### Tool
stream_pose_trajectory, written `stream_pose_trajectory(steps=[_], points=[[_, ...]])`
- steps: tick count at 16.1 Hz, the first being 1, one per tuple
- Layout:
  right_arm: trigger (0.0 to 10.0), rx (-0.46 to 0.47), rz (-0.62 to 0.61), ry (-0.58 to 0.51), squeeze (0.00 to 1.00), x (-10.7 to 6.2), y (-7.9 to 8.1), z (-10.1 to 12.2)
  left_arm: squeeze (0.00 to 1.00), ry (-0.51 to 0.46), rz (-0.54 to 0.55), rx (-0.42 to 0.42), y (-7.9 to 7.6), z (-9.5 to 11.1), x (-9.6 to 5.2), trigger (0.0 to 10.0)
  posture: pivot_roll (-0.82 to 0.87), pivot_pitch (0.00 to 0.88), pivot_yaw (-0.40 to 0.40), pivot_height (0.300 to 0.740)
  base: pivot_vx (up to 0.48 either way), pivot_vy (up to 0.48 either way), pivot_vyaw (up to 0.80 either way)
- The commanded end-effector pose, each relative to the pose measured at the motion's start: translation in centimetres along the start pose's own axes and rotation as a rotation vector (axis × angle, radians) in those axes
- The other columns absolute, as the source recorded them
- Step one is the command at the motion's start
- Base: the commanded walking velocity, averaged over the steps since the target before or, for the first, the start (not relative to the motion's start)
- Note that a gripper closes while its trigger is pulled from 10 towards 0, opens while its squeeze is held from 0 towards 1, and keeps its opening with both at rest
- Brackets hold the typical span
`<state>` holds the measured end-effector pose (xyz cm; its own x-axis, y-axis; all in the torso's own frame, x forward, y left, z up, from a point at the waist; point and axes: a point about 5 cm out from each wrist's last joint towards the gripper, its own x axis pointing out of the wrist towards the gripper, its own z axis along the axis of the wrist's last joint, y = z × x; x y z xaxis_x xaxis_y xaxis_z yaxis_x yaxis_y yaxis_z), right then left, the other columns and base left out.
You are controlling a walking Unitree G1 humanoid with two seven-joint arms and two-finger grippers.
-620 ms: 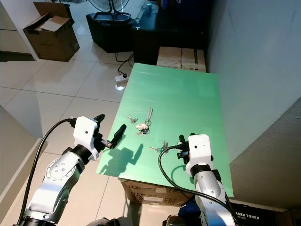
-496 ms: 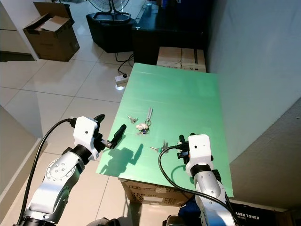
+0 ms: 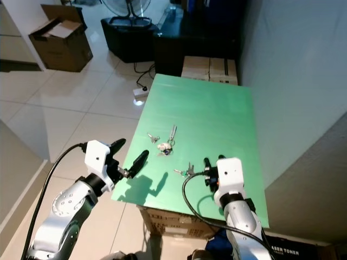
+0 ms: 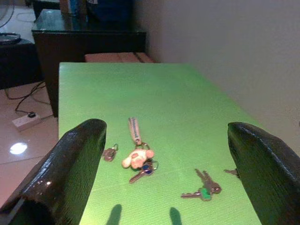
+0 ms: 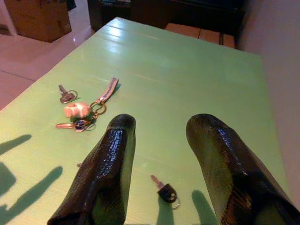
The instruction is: Hang keys on a hook
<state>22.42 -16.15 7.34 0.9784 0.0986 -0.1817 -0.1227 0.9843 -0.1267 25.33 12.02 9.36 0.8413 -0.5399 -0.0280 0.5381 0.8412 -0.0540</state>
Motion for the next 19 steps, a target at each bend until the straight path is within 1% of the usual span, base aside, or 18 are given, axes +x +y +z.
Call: stream_pose_trajectory(steps=[1,5,9,10,11,12,15,17,19], points=[[10.0,-0.013,-0.016,0.014,1.0,0.1,-0.3,-0.1,1.0,-0.021,-0.015,-0.002,0.0,0.6,0.1,10.0,-0.18,0.102,0.055,0.74,0.0,0.0,0.0],[10.0,0.0,-0.006,0.009,1.0,0.2,-0.1,-0.2,1.0,-0.025,-0.042,-0.013,0.1,0.6,0.0,10.0,-0.17,0.103,0.063,0.74,0.0,0.0,0.0],[10.0,0.005,0.003,0.051,1.0,0.3,0.0,-0.8,1.0,-0.015,-0.05,-0.012,0.2,0.4,0.0,10.0,-0.17,0.108,0.07,0.74,0.0,0.0,0.0],[10.0,-0.001,0.014,0.067,1.0,0.4,0.1,-1.0,1.0,-0.001,-0.024,0.029,0.5,0.2,0.1,10.0,-0.17,0.11,0.071,0.74,0.0,0.0,0.0],[10.0,-0.037,0.025,0.112,1.0,0.5,0.3,-1.6,1.0,0.014,0.048,0.09,1.1,0.1,0.3,10.0,-0.18,0.112,0.073,0.74,0.0,0.0,0.0],[10.0,-0.083,0.016,0.154,0.0,0.7,0.3,-2.3,0.0,0.022,0.103,0.116,1.5,0.1,0.6,10.0,-0.17,0.112,0.075,0.74,0.0,0.0,0.0],[10.0,-0.083,0.0,0.143,0.0,0.6,0.1,-2.2,0.0,0.022,0.092,0.136,1.2,0.2,0.7,10.0,-0.18,0.115,0.072,0.74,0.0,0.0,0.0],[10.0,-0.106,-0.025,0.128,0.0,0.5,-0.2,-2.0,0.0,0.028,0.1,0.147,1.1,-0.2,0.8,10.0,-0.2,0.12,0.081,0.74,0.0,0.0,0.0],[10.0,-0.129,-0.036,0.121,0.0,0.4,-0.4,-1.8,0.0,0.02,0.09,0.135,0.8,-0.2,1.2,10.0,-0.22,0.126,0.089,0.74,0.0,0.0,0.0]])
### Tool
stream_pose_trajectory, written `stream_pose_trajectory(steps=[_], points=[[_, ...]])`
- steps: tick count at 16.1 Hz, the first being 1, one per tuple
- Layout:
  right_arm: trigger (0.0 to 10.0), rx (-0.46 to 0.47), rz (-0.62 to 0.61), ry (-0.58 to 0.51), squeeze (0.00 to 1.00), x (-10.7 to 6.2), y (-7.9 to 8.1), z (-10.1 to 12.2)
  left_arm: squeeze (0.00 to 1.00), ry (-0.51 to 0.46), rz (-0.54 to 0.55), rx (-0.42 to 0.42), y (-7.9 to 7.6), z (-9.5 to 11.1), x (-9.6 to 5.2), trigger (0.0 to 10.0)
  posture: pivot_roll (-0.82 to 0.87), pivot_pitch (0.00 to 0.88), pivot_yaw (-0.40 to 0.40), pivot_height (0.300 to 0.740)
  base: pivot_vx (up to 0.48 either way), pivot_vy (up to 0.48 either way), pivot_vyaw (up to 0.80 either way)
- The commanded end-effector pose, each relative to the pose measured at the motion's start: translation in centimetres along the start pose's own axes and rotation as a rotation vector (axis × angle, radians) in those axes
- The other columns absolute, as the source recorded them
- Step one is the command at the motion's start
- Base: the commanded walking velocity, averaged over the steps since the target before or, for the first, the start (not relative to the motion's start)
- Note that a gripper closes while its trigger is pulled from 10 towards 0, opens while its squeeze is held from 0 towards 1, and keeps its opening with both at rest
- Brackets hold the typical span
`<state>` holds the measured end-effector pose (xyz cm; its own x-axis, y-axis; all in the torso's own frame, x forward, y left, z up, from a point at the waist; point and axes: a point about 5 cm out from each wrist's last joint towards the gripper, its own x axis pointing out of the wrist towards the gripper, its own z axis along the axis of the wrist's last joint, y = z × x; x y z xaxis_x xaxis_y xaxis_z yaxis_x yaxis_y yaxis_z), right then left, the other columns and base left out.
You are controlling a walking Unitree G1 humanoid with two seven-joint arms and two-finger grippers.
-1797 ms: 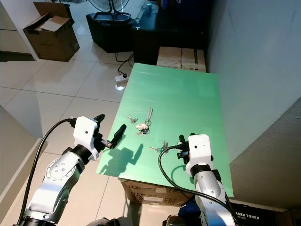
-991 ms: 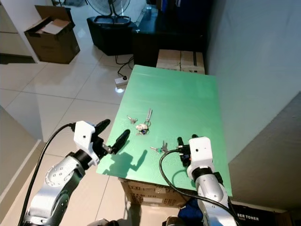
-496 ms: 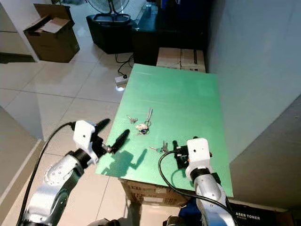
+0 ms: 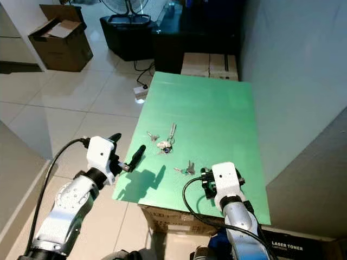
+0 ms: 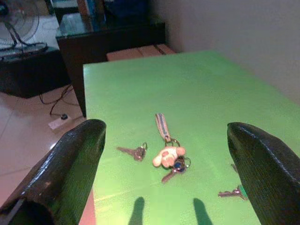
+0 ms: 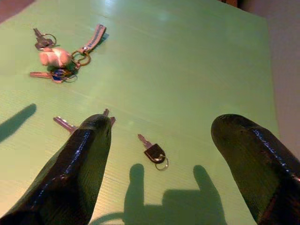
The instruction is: Hang keys on a hook
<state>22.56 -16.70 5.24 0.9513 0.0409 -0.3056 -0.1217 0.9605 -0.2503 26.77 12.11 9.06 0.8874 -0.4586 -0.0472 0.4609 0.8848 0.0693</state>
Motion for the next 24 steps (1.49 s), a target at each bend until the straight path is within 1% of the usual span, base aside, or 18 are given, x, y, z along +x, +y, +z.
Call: stream_pose_trajectory(steps=[1,4,7,12,14,16,17,18,19,20,21,23,24], points=[[10.0,-0.015,-0.023,-0.025,0.0,-0.4,-0.4,0.5,0.0,-0.013,-0.008,0.003,-0.3,0.2,0.4,10.0,-0.23,0.13,0.103,0.74,0.0,0.0,0.0],[10.0,-0.026,-0.053,-0.023,0.0,-0.9,-0.8,0.4,0.0,-0.024,-0.02,-0.006,-0.5,0.3,0.8,10.0,-0.26,0.137,0.112,0.74,0.0,0.0,0.0],[10.0,-0.012,-0.075,-0.024,0.0,-0.9,-1.0,0.5,0.0,-0.023,-0.019,-0.005,-0.5,0.1,0.6,10.0,-0.25,0.139,0.113,0.74,0.0,0.0,0.0],[10.0,-0.063,-0.063,-0.048,0.0,-0.6,-0.6,1.1,0.0,-0.03,0.019,0.005,0.0,0.2,0.6,10.0,-0.24,0.132,0.082,0.74,0.0,0.0,0.0],[10.0,-0.117,-0.057,-0.07,0.0,-0.2,-0.3,1.5,0.0,-0.024,0.05,0.017,0.5,0.1,0.3,10.0,-0.22,0.129,0.07,0.74,0.0,0.0,0.0],[10.0,-0.13,-0.048,-0.087,0.0,0.3,-0.2,1.8,0.0,-0.014,0.053,0.041,0.6,-0.1,-0.1,10.0,-0.19,0.115,0.042,0.74,0.0,0.0,0.0],[10.0,-0.125,-0.02,-0.097,0.0,0.6,0.0,2.0,0.0,-0.013,0.088,0.045,0.9,-0.2,-0.6,10.0,-0.17,0.106,0.009,0.74,0.0,0.0,0.0],[10.0,-0.124,-0.01,-0.1,0.0,0.7,0.1,2.1,0.0,-0.014,0.102,0.044,1.0,-0.2,-0.8,10.0,-0.16,0.103,-0.001,0.74,0.0,0.0,0.0],[10.0,-0.117,0.015,-0.101,0.0,1.0,0.4,2.1,0.0,-0.012,0.12,0.041,1.1,-0.2,-1.1,10.0,-0.14,0.099,-0.027,0.74,0.0,0.0,0.0],[10.0,-0.101,0.073,-0.114,0.0,1.7,1.1,2.5,0.0,-0.003,0.155,0.043,1.4,-0.5,-2.0,10.0,-0.12,0.097,-0.045,0.74,0.0,0.0,0.0],[10.0,-0.096,0.108,-0.127,0.0,2.1,1.6,2.9,0.0,0.003,0.176,0.049,1.7,-0.6,-2.6,10.0,-0.11,0.094,-0.054,0.74,0.0,0.0,0.0],[10.0,-0.059,0.115,-0.115,0.0,2.2,1.8,2.6,0.0,0.002,0.185,0.063,1.9,-0.6,-2.7,10.0,-0.1,0.094,-0.054,0.74,0.0,0.0,0.0],[10.0,-0.008,0.097,-0.098,0.0,2.1,1.6,2.0,0.0,-0.002,0.179,0.066,2.0,-0.5,-2.4,10.0,-0.1,0.095,-0.038,0.74,0.0,0.277,0.0]])
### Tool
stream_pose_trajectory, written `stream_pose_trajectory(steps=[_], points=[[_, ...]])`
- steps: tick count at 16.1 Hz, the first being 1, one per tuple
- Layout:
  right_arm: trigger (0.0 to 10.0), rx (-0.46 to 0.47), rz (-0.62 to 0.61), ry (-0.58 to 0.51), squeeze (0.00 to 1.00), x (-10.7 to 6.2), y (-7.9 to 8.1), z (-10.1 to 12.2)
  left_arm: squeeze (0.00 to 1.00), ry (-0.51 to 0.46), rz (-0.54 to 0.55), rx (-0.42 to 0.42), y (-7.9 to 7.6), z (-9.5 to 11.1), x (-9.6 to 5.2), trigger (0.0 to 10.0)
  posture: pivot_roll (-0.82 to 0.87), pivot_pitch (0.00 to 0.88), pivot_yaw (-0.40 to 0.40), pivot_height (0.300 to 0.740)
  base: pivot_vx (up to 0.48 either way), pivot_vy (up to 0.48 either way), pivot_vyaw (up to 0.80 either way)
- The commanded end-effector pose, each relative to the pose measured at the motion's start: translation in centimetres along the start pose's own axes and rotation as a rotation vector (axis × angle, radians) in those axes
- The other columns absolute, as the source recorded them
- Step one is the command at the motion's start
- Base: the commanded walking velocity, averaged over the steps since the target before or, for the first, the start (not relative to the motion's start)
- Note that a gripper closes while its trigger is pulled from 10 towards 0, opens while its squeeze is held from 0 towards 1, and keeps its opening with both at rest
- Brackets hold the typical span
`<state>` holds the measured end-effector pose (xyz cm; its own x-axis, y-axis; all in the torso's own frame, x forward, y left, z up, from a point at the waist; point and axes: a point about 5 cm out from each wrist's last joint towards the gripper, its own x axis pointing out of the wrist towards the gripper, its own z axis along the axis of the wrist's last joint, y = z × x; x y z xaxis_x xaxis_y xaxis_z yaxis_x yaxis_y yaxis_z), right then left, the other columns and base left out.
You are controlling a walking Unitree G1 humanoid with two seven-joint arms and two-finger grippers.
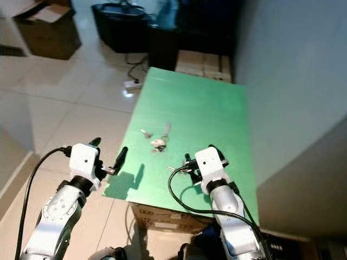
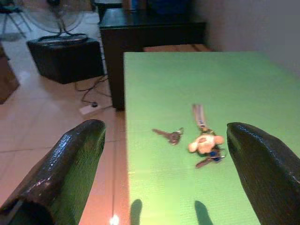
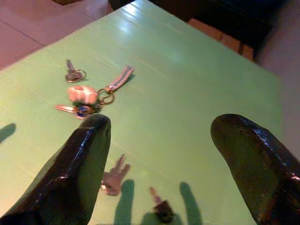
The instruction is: Hang keys on a hook
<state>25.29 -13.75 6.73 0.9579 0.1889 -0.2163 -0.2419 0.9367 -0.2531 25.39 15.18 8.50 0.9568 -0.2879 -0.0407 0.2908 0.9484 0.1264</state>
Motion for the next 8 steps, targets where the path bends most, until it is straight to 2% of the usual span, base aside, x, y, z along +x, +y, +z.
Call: stream_pose_trajectory(steps=[1,3,8], points=[[10.0,0.061,-0.05,0.044,0.0,-0.7,-0.7,-1.5,0.0,-0.016,-0.028,0.023,-0.3,0.5,0.5,10.0,-0.1,0.095,-0.025,0.74,0.0,0.285,0.0],[10.0,0.077,-0.073,0.056,0.0,-1.0,-0.9,-2.0,0.0,-0.016,-0.049,0.027,-0.5,0.6,0.8,10.0,-0.11,0.099,-0.002,0.74,0.0,0.281,0.0],[10.0,0.101,-0.117,0.074,0.0,-2.4,-1.0,-2.8,0.0,-0.015,-0.098,0.028,-0.7,0.7,1.5,10.0,-0.15,0.108,0.045,0.74,0.0,0.277,-0.61]])
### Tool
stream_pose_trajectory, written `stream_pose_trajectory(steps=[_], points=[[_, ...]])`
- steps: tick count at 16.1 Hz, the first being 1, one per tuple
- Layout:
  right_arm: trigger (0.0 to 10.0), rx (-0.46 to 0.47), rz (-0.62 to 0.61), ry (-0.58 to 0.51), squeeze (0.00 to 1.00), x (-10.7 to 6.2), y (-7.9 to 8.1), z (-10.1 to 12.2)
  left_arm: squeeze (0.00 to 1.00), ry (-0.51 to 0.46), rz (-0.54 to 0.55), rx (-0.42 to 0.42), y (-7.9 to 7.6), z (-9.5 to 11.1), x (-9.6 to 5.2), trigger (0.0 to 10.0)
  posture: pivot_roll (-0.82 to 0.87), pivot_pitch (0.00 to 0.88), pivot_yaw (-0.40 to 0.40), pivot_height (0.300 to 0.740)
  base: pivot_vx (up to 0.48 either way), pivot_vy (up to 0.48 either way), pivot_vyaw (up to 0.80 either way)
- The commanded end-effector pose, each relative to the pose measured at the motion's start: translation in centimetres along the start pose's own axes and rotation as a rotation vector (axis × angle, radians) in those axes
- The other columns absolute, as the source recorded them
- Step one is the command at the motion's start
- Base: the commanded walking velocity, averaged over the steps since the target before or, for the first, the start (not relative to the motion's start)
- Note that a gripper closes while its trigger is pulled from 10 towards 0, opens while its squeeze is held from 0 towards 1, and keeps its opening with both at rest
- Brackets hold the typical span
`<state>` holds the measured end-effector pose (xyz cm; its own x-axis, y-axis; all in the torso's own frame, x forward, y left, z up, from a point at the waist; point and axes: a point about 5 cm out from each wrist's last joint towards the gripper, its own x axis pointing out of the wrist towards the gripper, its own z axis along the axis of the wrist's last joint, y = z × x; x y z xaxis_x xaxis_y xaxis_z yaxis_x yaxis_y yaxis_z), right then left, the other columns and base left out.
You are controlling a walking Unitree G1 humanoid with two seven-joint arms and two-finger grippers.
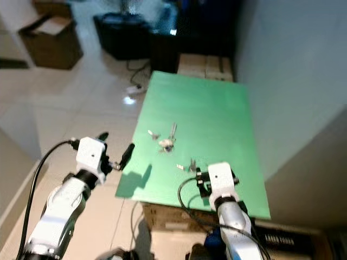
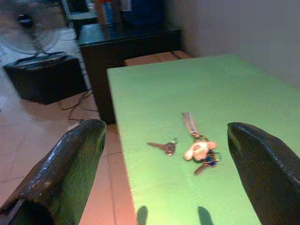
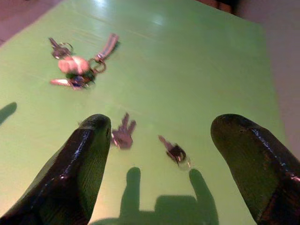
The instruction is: Hang keys on a hook
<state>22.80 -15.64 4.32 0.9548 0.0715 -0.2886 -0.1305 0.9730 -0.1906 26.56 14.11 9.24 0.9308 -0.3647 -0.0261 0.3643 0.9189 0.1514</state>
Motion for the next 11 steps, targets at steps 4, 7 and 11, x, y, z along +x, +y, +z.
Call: stream_pose_trajectory(steps=[4,7,11], points=[[10.0,-0.019,-0.035,-0.028,0.0,-0.41,-1.03,0.39,0.0,-0.007,-0.025,0.022,-0.97,0.02,0.33,10.0,-0.16,0.111,0.04,0.74,0.0,-0.36,0.0],[10.0,-0.037,-0.029,-0.035,0.0,-0.26,-1.15,0.69,0.0,0.006,-0.007,-0.016,-0.92,-0.27,0.36,10.0,-0.16,0.11,0.031,0.74,0.0,0.0,0.0],[10.0,-0.027,0.001,-0.046,0.0,0.49,-0.78,1.36,0.0,0.004,0.013,-0.015,-0.78,-0.25,0.51,10.0,-0.16,0.112,0.025,0.74,0.0,0.0,0.0]])
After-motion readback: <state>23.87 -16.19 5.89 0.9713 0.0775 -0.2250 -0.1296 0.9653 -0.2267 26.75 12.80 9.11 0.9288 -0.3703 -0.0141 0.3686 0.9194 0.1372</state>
